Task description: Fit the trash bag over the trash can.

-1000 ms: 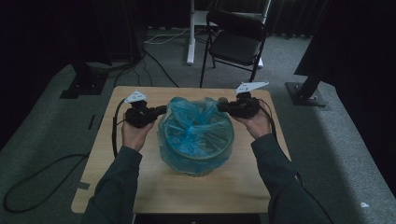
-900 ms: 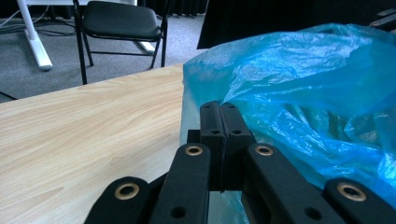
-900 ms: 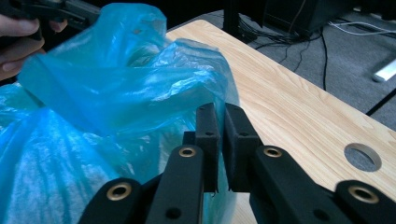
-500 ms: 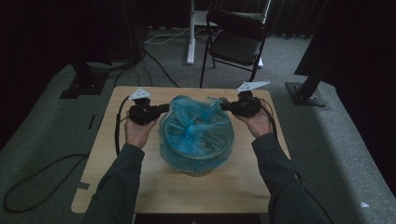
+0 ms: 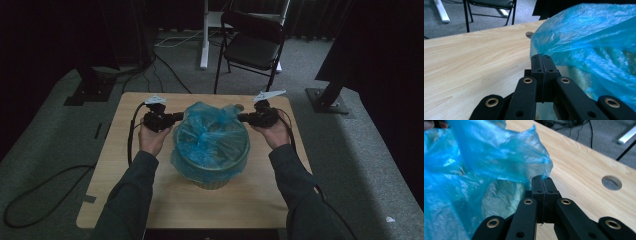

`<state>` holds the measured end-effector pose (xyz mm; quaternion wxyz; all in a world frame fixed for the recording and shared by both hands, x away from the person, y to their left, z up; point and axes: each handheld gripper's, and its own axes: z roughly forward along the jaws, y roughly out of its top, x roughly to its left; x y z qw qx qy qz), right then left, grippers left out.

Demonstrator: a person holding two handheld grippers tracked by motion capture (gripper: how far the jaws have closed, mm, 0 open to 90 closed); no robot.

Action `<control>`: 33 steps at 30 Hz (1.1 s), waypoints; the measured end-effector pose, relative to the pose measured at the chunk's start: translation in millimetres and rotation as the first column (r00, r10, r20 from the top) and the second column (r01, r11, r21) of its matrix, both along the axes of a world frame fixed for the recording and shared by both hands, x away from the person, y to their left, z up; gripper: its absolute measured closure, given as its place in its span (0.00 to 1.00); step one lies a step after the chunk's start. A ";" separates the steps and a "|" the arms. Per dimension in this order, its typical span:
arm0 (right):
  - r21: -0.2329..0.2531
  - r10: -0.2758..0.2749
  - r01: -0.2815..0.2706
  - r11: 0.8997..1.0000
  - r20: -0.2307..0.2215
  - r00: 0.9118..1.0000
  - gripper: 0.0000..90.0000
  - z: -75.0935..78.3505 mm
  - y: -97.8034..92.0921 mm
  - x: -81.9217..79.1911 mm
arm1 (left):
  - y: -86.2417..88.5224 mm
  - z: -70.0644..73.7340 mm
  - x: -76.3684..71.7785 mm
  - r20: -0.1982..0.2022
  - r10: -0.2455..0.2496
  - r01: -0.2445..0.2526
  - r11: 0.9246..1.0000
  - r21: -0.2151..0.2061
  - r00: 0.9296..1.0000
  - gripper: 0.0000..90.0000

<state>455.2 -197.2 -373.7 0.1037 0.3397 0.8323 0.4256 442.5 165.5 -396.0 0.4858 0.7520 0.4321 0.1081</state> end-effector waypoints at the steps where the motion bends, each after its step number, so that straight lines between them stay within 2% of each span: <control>1: -0.004 -0.002 0.002 1.000 -0.009 1.000 1.00 -2.2 0.1 0.3 | -0.2 -2.0 1.0 -0.005 0.001 -0.001 1.000 -0.001 1.000 1.00; 4: -0.026 -0.011 0.011 1.000 -0.027 1.000 1.00 -8.6 0.3 1.1 | -0.6 -7.7 2.6 -0.024 0.002 -0.002 1.000 0.003 1.000 1.00; 10: -0.035 -0.017 0.014 0.999 -0.078 0.997 1.00 -17.6 -2.0 2.4 | -1.1 -18.8 4.3 -0.062 -0.009 0.010 1.000 0.016 0.998 1.00; 17: -0.050 -0.017 0.010 0.999 -0.139 0.990 1.00 -28.6 -0.5 2.2 | -8.1 -25.7 4.3 -0.085 -0.032 0.035 0.999 0.038 0.996 1.00; 19: -0.072 -0.032 0.022 0.997 -0.144 0.989 1.00 -30.7 0.1 2.3 | -9.4 -28.0 4.3 -0.092 -0.028 0.033 0.998 0.057 0.995 1.00; 20: -0.099 -0.041 0.027 0.995 -0.148 0.988 1.00 -32.4 0.6 2.1 | -9.4 -28.0 4.3 -0.092 -0.028 0.033 0.998 0.057 0.995 1.00; 22: -0.111 -0.041 0.024 0.994 -0.152 0.988 1.00 -35.7 -1.1 0.6 | -6.5 -31.9 3.5 -0.101 -0.030 0.035 0.998 0.055 0.994 1.00; 26: -0.101 -0.037 0.022 0.995 -0.153 0.987 1.00 -37.8 -5.8 -3.7 | -1.7 -36.8 -1.9 -0.118 -0.036 0.043 0.997 0.057 0.992 1.00; 30: -0.064 -0.026 0.017 0.998 -0.150 0.988 1.00 -40.3 -15.2 -15.3 | 2.1 -38.7 -12.5 -0.119 -0.057 0.064 0.996 0.058 0.991 0.99; 33: -0.064 -0.009 -0.001 0.998 -0.150 0.989 0.98 -41.9 -17.7 -23.8 | 3.7 -40.1 -21.8 -0.111 -0.081 0.088 0.995 0.054 0.991 0.99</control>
